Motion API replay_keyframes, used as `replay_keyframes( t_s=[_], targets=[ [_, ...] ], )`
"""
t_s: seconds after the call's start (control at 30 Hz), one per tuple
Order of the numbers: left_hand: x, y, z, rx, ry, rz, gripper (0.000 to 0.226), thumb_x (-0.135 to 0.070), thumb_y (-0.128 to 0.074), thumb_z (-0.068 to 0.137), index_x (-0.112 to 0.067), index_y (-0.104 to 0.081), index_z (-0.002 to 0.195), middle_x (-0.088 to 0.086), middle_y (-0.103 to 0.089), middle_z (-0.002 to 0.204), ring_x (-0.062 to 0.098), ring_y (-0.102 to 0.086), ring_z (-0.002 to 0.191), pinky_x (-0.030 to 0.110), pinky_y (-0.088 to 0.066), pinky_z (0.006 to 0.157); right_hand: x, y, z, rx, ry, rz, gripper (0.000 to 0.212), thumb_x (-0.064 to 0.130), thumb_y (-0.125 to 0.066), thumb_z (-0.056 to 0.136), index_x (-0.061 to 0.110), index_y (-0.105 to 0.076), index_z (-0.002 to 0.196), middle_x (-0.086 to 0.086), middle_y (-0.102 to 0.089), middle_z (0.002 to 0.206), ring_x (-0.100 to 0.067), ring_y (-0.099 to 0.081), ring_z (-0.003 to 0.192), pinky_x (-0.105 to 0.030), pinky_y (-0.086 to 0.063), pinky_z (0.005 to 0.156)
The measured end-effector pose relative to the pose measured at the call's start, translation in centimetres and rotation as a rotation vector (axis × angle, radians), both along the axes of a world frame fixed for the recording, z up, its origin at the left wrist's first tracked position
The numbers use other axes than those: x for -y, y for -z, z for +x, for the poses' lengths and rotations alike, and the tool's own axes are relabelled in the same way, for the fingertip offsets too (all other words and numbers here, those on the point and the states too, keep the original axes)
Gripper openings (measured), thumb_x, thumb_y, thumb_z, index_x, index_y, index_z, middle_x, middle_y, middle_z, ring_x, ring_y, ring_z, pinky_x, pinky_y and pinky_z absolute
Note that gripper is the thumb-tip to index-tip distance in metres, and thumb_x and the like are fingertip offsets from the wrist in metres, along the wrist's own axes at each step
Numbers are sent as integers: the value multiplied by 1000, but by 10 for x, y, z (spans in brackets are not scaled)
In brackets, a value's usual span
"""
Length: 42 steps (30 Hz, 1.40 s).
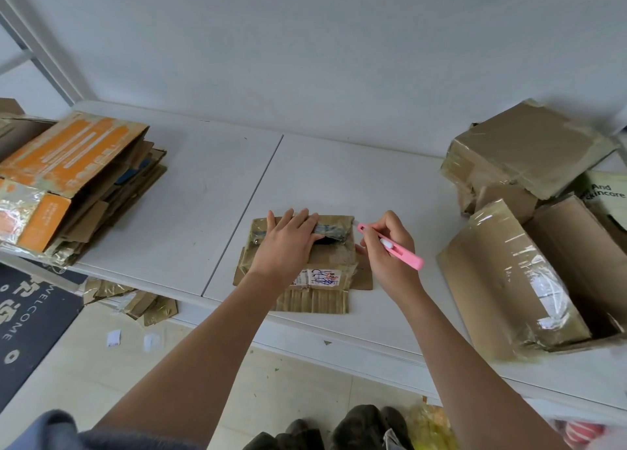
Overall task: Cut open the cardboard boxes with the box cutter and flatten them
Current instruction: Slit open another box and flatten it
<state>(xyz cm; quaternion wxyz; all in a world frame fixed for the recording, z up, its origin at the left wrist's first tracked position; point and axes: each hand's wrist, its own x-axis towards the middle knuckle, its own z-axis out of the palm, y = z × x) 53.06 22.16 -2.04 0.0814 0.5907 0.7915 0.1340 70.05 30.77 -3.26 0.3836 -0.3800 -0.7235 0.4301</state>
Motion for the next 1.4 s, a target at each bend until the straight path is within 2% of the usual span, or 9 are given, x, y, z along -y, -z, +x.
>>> replay_keyframes(
  t_s=[0.1,0.2,0.33,0.5,0.77,0.93,1.03,1.2,1.4],
  targets=[
    [0,1,-1,-7,2,-4,46,-33,-34,105,-10,-44,144,9,-46,146,31,-35,139,55,-12,119,1,-1,2,13,-18,-3,22,8,-57,97,0,-42,83,-4,-52,71,-10,-56,63,-20,-45,51],
    [0,2,-1,-10,4,-2,47,-33,-33,105,-10,-45,144,9,-46,146,31,-35,139,55,-12,118,4,-3,5,29,-34,-22,24,10,-57,97,1,-41,82,-10,-53,73,-26,-59,68,-36,-49,55],
    [0,2,-1,-4,4,0,47,-34,-32,105,-10,-44,144,8,-46,146,30,-35,139,55,-11,119,7,-3,9,38,-60,-27,26,11,-57,98,-1,-39,82,-14,-52,71,-19,-55,63,-32,-44,53],
    [0,2,-1,-4,8,23,45,-32,-33,105,-9,-47,142,9,-49,143,30,-37,136,55,-12,118,14,-7,16,53,-107,-42,22,7,-54,98,-1,-40,83,-21,-56,77,-42,-61,76,-56,-53,62],
    [1,4,-1,1,17,60,44,-30,-38,105,-8,-49,140,11,-51,141,32,-40,134,56,-13,117,17,-16,29,129,-204,65,22,2,-52,98,0,-39,81,-19,-53,70,-38,-59,66,-40,-47,55],
    [2,7,-2,2,22,70,44,-32,-38,105,-9,-49,141,10,-50,142,30,-40,135,55,-12,118,20,-21,34,143,-249,54,24,2,-51,98,6,-37,79,-9,-51,66,0,-54,61,-13,-37,54],
    [1,7,-3,11,19,70,44,-32,-37,105,-10,-48,142,9,-49,144,29,-39,136,54,-11,118,19,-26,37,140,-278,35,23,14,-51,93,9,-36,76,9,-43,60,-1,-46,53,-10,-31,50],
    [-2,7,-4,38,4,74,45,-33,-37,105,-11,-47,143,8,-48,145,29,-37,138,53,-9,119,11,-29,39,80,-162,58,26,11,-56,96,7,-40,76,-10,-53,65,-31,-60,64,-40,-44,50],
    [-3,7,-4,39,0,77,45,-33,-37,105,-11,-47,142,8,-49,144,28,-37,137,54,-9,119,13,-22,24,144,-242,109,24,3,-53,98,4,-38,80,8,-43,61,-4,-44,52,-10,-31,50]
  ],
)
